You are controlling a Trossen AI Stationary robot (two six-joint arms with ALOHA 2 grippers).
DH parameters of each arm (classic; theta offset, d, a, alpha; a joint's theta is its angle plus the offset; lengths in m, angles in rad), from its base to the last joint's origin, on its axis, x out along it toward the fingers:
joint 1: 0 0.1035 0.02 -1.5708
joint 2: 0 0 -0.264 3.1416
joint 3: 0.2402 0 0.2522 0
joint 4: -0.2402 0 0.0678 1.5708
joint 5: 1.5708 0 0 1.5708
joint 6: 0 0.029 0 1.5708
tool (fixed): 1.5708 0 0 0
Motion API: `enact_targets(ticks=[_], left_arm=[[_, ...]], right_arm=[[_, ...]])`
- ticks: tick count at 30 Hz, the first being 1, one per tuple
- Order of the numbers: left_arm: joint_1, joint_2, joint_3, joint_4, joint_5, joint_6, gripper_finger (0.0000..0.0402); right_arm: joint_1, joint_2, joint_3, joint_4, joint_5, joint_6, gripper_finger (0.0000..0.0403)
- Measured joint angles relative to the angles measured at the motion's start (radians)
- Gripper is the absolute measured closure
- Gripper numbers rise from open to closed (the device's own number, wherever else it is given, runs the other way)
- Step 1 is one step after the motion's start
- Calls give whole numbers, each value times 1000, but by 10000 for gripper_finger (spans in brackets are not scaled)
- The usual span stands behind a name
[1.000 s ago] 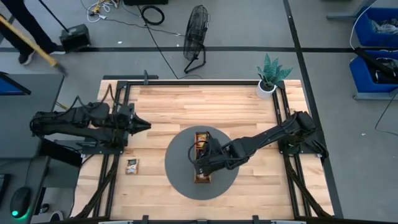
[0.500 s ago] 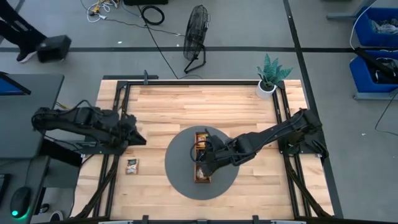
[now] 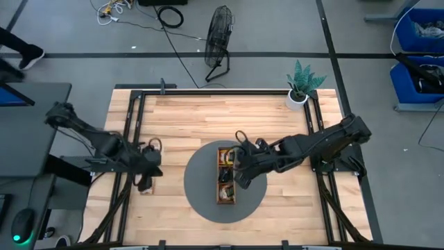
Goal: Pick & Place Tea
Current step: Put the brown tea bag into the bottom section of the wooden organizer
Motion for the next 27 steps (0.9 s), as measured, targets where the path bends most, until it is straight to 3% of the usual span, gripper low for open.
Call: enact_targets(ticks=[5, 15, 21, 27], left_arm=[[-138, 101, 0, 1, -20, -140, 396], [-394, 291, 1, 0, -26, -497, 399], [-488, 422, 3, -23, -18, -649, 400], [-496, 488, 3, -24, -8, -795, 388]], right_arm=[[-25, -38, 0, -40, 25, -46, 284], [-67, -52, 0, -129, 38, -166, 284], [-87, -52, 0, -116, 37, -206, 284], [-95, -51, 0, -116, 37, -217, 284]])
